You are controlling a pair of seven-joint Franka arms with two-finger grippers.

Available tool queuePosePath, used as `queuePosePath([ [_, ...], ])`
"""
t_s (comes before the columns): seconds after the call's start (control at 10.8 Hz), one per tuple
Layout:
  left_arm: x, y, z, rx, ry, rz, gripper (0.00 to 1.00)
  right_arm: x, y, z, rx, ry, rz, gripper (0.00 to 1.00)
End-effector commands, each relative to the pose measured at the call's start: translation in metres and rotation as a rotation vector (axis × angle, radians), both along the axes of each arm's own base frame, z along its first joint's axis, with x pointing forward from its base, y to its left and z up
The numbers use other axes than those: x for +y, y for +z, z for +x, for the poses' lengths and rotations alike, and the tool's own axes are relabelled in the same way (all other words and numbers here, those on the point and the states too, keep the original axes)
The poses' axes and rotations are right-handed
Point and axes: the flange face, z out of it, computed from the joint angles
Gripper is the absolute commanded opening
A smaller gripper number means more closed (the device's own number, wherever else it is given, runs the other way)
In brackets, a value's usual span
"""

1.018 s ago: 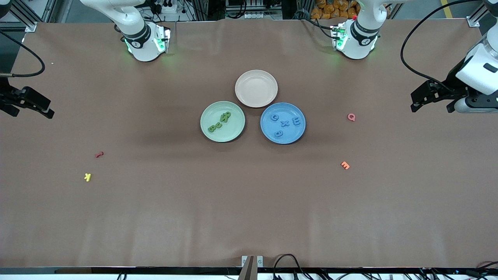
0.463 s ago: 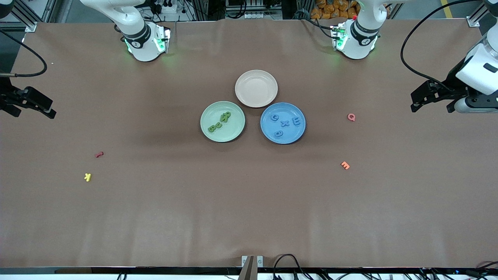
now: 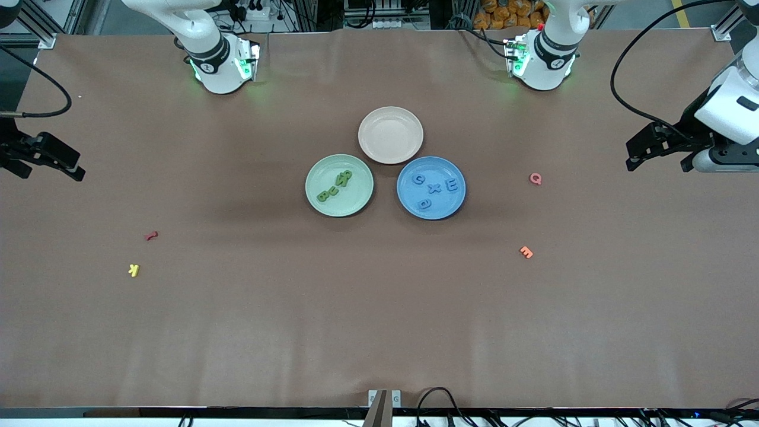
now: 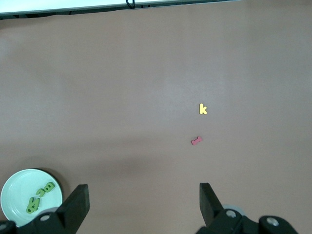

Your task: Sort letters by color into matching plates

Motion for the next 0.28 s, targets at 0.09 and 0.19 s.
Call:
queuePosePath([
  [0.09,0.0015,0.0039,-0.0013,0.002,0.002,-0.015,1.0,0.0005,0.0037,0.0037,-0.007,0.011,-0.017,1.0],
  [0.19,0.0015,0.0039,-0.0013,0.002,0.002,-0.015,1.0,0.0005,0.0037,0.0037,-0.007,0.011,-0.017,1.0],
])
